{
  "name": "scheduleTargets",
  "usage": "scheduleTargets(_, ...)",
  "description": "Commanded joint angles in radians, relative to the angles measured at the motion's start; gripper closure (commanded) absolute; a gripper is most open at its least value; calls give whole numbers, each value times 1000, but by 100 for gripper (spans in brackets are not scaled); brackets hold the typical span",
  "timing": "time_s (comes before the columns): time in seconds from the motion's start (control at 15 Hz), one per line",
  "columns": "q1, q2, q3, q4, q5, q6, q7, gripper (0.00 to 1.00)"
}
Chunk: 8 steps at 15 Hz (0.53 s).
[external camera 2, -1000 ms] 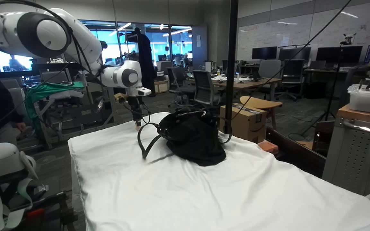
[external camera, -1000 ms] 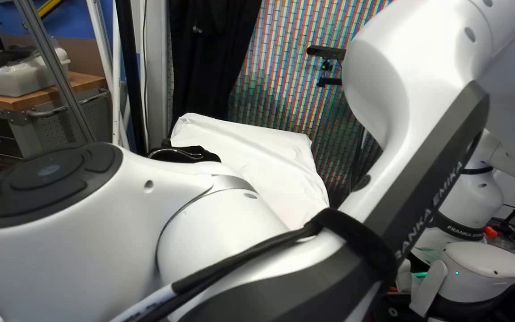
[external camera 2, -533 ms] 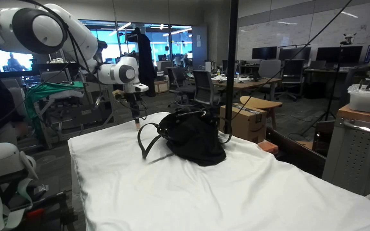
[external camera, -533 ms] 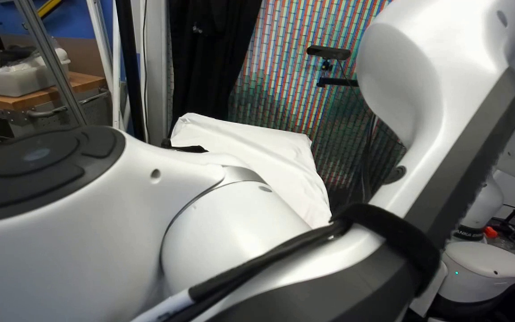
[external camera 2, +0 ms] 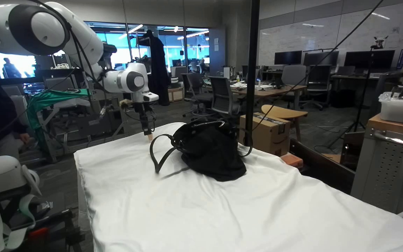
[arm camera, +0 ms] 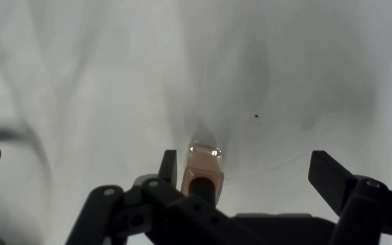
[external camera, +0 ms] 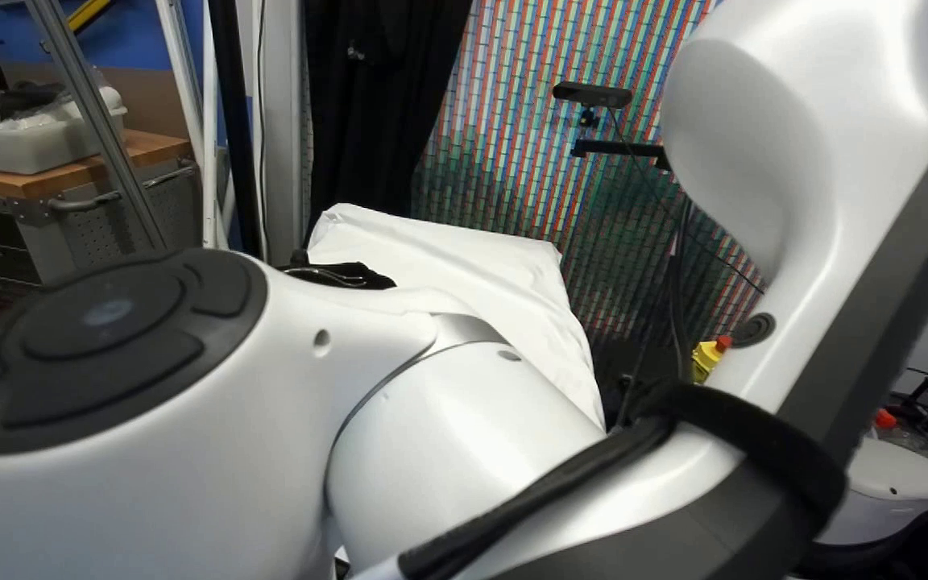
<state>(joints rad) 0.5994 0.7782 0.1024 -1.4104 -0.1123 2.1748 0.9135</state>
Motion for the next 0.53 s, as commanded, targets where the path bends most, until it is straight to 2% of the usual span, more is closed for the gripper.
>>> scheduleTargets(0.0,8,-55,-12,-90,-15,64,32,0)
scheduleTargets(0.47,3,-58,-20,-148,-14,151,8,0)
